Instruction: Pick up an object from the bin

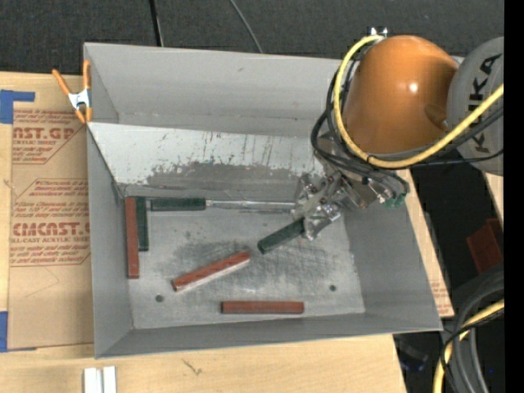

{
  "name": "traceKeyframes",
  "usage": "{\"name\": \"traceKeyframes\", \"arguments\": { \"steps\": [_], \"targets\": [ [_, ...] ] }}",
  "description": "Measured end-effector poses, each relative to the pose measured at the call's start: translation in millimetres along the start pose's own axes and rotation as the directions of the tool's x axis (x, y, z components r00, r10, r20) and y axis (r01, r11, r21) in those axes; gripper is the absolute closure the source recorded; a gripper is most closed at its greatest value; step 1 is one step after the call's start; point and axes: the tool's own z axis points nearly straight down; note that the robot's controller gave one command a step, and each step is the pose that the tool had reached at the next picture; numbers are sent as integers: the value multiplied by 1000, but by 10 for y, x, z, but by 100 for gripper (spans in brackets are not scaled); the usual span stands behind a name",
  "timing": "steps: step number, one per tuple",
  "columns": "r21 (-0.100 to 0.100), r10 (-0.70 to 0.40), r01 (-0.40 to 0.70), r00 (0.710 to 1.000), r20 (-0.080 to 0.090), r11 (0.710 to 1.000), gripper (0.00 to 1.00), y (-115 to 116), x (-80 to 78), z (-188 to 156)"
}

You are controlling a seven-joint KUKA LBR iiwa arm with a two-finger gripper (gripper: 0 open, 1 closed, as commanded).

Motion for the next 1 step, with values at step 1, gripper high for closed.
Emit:
{"name": "traceKeyframes", "arguments": {
  "steps": [1],
  "targets": [
    [-2, 0, 0, 1000, -3, 1000, 100, 3, 7, 13]
  ]
}}
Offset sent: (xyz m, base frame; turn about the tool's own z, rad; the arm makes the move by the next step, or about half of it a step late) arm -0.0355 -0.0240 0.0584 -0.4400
